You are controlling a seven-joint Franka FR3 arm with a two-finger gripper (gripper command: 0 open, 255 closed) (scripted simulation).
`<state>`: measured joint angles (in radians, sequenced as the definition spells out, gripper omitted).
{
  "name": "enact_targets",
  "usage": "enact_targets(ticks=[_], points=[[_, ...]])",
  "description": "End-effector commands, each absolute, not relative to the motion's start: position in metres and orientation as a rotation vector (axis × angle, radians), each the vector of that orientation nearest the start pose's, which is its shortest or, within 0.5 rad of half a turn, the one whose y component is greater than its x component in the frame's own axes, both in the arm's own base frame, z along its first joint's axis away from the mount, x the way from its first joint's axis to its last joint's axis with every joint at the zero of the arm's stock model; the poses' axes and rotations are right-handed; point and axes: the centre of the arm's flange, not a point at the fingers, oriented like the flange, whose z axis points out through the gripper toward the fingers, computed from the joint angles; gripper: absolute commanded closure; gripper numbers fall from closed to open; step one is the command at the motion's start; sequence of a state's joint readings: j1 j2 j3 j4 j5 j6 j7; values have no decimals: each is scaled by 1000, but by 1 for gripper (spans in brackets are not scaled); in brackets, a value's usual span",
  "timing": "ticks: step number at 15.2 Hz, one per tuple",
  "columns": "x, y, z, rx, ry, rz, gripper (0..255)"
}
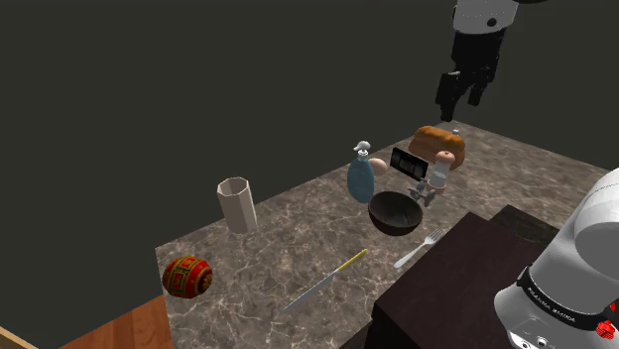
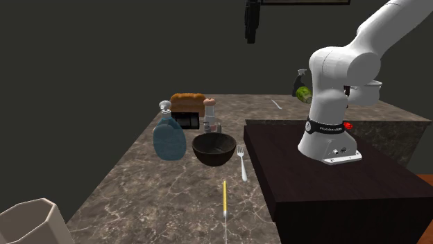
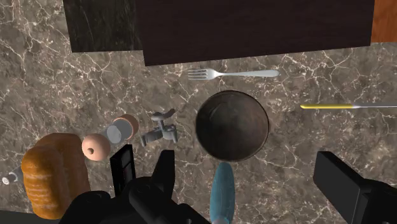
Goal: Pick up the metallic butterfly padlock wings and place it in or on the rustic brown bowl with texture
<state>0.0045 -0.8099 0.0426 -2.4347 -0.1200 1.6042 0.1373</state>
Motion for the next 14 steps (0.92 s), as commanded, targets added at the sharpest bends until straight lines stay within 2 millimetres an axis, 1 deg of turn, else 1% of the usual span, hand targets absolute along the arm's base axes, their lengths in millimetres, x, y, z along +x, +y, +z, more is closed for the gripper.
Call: enact_targets(ticks=[1, 14], points=[[302, 5, 564, -3290, 162, 13, 0], [338, -86, 422, -3265, 45, 24, 0]])
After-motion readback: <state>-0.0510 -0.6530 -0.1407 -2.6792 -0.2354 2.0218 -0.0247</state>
